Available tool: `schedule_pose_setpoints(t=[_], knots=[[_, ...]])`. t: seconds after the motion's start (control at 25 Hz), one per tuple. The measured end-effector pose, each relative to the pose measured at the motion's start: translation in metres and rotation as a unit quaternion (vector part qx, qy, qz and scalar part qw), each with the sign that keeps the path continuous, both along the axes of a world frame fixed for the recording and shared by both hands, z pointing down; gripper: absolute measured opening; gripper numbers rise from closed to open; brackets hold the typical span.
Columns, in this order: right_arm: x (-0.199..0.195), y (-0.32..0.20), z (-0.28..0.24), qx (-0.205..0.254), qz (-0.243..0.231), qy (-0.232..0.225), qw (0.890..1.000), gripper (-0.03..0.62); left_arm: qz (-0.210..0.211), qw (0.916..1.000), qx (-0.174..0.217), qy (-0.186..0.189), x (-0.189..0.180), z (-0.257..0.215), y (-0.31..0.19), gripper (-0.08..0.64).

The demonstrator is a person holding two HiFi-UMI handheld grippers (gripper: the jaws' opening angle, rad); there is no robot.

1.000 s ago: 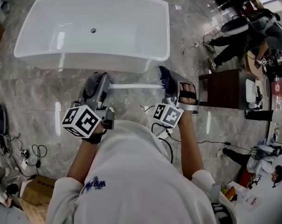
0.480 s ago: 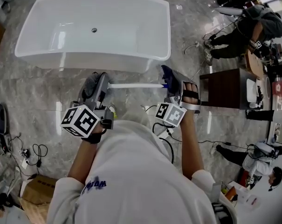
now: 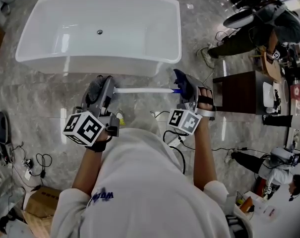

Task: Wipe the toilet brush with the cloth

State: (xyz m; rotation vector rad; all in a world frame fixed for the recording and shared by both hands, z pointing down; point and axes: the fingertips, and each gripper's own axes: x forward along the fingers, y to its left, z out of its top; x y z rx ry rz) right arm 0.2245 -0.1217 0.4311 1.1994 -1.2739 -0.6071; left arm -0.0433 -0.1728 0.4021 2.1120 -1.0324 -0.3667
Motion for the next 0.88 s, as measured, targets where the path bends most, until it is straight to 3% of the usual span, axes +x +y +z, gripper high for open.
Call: schedule_pose_setpoints(t=[0.88], knots=[[0.003,0.002,0.006,-0.011,0.001,-0.003,1.000,0.038,0.019,0.9998,-0.007,-0.004,0.005,0.009,-0.001,0.192]])
